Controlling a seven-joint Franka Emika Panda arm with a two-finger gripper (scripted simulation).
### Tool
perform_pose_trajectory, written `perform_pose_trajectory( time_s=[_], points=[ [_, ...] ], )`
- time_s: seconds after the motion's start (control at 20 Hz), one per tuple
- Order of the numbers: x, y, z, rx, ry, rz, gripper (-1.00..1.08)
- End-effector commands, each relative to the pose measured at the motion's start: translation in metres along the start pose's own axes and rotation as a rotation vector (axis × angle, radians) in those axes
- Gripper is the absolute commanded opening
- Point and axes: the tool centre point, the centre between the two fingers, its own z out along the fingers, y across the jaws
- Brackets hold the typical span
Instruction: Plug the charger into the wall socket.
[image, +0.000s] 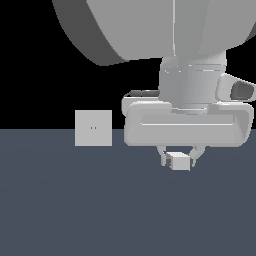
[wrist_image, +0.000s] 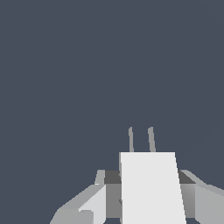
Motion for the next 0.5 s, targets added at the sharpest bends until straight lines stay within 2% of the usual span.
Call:
perform_pose_trajectory(
  time_s=[0.0,0.45],
  points=[
    [0.005,-0.018,-0.005,0.001,0.001,-0.002,-1.0],
    [0.022,-0.079,-0.02,0.004,0.002,-0.007,-1.0]
  ],
)
